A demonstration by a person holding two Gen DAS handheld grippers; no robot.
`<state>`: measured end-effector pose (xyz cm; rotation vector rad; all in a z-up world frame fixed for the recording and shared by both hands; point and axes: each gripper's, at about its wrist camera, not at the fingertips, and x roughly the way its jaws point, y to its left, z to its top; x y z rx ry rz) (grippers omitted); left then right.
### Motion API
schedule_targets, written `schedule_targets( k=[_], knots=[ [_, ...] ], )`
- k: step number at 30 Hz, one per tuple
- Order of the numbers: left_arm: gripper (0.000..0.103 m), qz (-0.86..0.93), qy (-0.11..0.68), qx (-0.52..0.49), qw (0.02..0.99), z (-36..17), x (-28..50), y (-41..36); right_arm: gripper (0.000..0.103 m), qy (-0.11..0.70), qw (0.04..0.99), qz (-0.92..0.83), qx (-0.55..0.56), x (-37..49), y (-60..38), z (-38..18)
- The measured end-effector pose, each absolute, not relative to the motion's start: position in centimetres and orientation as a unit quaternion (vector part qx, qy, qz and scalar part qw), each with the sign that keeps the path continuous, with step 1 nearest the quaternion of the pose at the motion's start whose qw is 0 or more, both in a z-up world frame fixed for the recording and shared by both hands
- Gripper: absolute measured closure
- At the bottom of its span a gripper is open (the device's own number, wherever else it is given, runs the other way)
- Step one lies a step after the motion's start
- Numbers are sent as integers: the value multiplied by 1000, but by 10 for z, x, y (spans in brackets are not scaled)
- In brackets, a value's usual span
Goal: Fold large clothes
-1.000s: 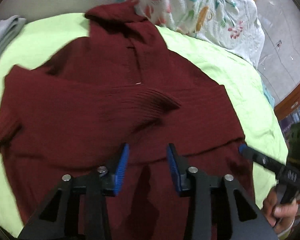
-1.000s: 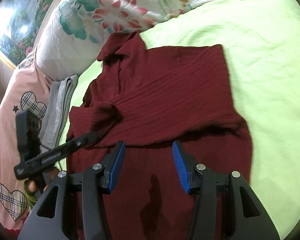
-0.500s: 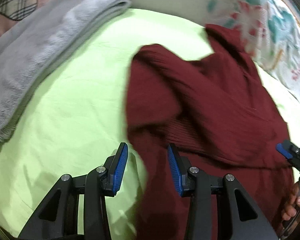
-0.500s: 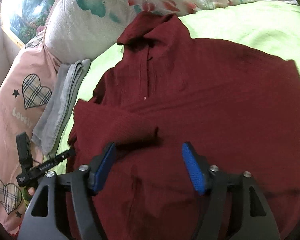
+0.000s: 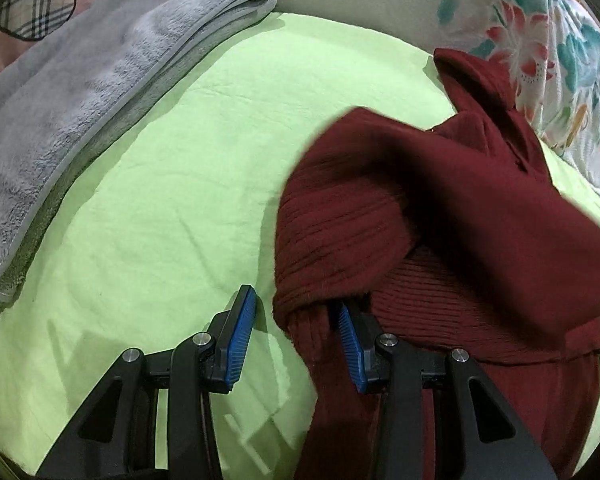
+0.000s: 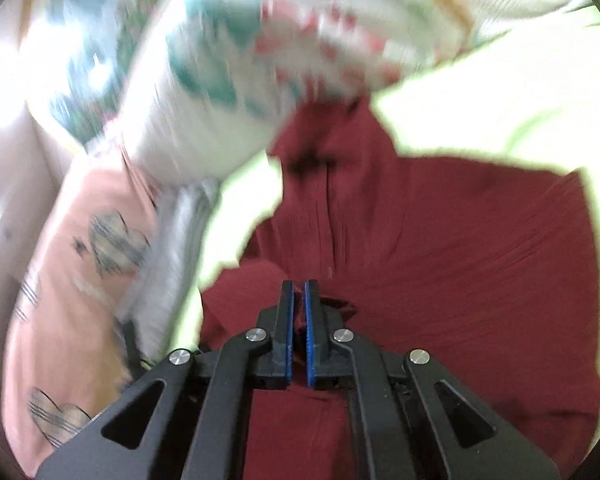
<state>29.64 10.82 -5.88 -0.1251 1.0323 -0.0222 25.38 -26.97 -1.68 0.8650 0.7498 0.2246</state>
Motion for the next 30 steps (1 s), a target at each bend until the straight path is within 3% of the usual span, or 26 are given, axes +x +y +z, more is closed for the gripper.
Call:
schedule_targets(
  k=[4,8,14,21,24,26,30],
  knots=[
    [61,-11,490,-42,871,-56,293,99,98,349,839,36,416,232,-322,-6],
    [61,-16,480,-15,877,-54,287,86,98,373,818,-17,437,224,-357,-29],
    [61,-23,485,-35,873,-56,283,92,99,386,813,-23,435,226,-357,-35],
    [60,-16,486,-37,873,-59,286,91,98,428,797,-83,417,239,-364,-78],
    [59,-11,484,-34,874,-59,282,92,93,430,785,-101,434,237,-372,-91],
    [58,-8,482,-31,875,-59,281,92,75,425,783,-108,441,232,-375,-90],
    [56,2,478,-37,877,-60,279,94,62,408,812,-81,409,228,-357,-66]
  ],
)
